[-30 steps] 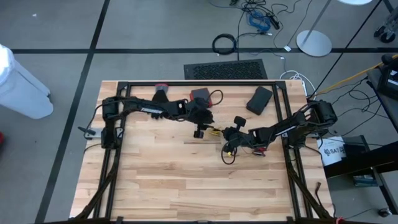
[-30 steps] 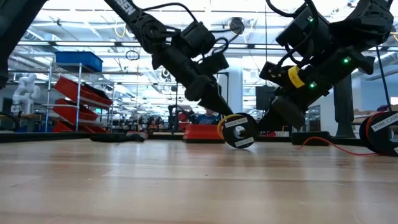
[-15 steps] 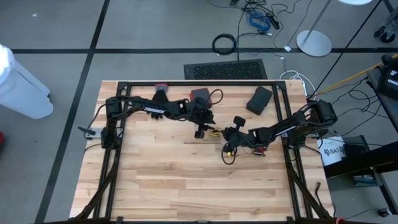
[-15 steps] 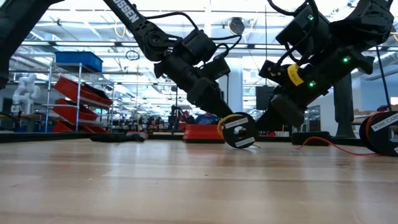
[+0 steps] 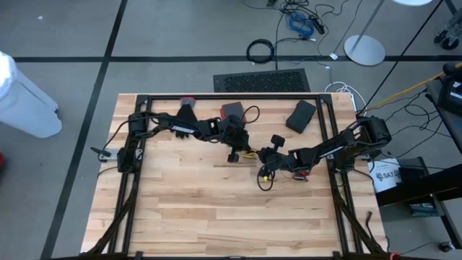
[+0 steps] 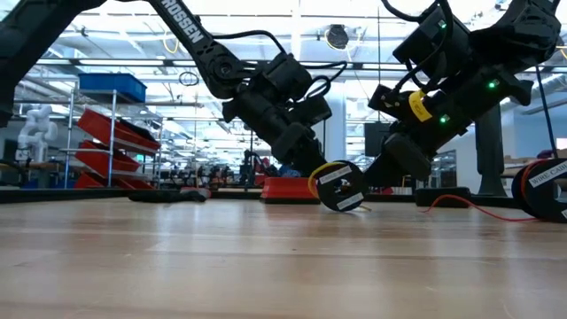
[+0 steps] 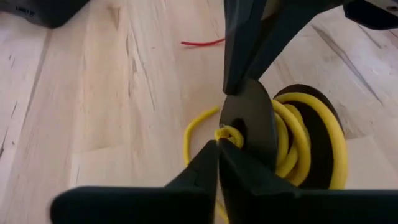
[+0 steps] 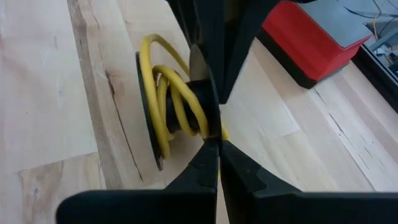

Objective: Coil cords
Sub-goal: Coil the yellow wire onto the spool

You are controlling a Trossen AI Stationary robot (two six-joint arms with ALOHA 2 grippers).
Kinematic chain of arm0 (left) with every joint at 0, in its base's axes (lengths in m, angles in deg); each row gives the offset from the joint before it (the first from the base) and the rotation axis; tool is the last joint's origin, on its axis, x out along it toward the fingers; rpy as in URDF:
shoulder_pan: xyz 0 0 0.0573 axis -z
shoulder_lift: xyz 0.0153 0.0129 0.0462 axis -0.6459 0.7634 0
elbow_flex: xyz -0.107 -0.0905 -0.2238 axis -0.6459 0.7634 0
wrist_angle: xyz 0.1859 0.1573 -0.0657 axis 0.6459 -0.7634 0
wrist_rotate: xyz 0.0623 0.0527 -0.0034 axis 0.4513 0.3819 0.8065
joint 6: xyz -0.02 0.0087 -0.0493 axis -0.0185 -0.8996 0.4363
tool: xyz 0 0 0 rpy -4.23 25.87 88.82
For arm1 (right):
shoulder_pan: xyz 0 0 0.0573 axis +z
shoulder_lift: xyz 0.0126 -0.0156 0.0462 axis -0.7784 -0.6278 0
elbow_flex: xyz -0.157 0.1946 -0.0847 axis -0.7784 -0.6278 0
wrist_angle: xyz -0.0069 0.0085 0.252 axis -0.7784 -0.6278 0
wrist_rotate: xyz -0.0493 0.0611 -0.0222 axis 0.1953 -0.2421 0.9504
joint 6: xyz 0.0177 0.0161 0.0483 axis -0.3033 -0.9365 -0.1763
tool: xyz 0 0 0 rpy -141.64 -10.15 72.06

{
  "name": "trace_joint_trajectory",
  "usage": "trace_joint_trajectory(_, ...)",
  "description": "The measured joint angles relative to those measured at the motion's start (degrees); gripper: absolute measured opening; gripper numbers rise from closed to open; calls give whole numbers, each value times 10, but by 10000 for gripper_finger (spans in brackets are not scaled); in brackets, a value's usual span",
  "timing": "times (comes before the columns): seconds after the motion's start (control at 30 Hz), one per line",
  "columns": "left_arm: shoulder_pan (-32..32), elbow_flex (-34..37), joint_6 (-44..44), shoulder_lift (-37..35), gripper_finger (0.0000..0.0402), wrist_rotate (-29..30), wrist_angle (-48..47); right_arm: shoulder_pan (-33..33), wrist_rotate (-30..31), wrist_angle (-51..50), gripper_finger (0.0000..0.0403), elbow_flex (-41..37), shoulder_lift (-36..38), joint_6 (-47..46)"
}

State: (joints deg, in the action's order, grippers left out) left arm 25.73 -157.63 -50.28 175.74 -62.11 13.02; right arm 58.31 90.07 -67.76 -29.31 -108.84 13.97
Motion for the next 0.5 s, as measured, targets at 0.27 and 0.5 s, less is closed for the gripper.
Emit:
trace_joint_trajectory(0.27,0,0,-2,0,3,6,-5,8,41,-11,4,0,10,9)
trace_joint_trajectory(0.5,0,0,-7,0,2,18,-21,48,100,-76,59,0,57,-11)
